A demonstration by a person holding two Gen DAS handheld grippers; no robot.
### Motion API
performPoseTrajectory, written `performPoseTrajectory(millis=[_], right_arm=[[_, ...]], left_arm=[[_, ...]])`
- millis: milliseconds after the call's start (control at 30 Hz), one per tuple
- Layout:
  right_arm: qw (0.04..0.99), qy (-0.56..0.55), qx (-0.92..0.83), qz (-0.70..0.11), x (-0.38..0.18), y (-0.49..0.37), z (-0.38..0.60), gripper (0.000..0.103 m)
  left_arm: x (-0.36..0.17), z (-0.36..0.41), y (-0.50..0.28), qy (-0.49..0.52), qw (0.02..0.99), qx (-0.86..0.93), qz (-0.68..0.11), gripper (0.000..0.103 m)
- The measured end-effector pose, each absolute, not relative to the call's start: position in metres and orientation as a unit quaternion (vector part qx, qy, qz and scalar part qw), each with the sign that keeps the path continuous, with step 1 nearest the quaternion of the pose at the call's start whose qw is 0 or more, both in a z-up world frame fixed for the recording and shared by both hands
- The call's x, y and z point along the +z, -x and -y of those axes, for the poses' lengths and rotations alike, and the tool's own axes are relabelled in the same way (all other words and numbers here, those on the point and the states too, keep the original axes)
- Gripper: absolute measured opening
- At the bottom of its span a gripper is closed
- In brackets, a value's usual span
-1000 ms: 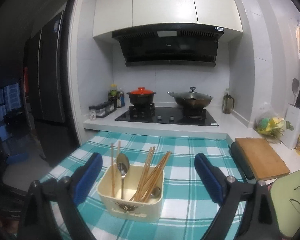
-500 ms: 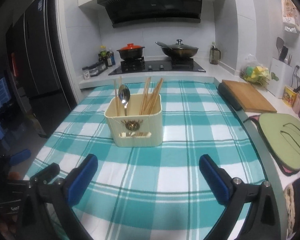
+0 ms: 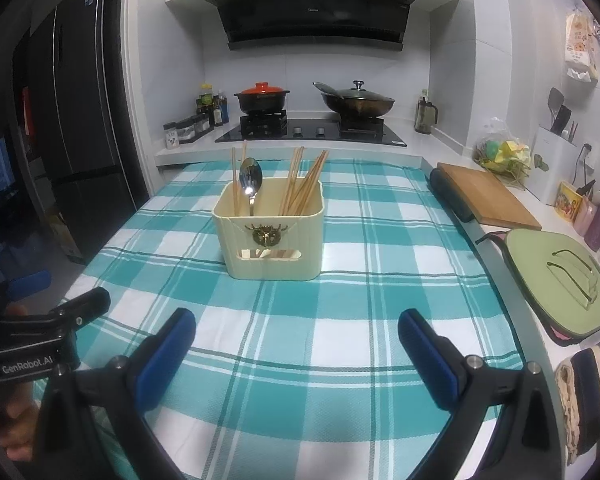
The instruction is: Organize utensils
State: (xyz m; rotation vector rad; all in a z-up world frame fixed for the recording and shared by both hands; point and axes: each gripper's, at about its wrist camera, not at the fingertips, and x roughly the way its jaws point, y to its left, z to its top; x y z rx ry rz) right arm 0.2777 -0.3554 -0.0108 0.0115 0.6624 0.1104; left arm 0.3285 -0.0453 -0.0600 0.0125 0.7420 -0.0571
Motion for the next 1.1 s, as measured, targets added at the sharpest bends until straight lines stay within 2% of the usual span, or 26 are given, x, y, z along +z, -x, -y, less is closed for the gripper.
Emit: performPoseTrajectory(millis=[1100], right_arm=[[0.944,0.02,0.07,-0.321,-0.005,-0.27,0.339,0.103]], left_arm=[[-0.061,0.053,-0.326,-0.038,0.931,-0.019,-0.363,0.103]])
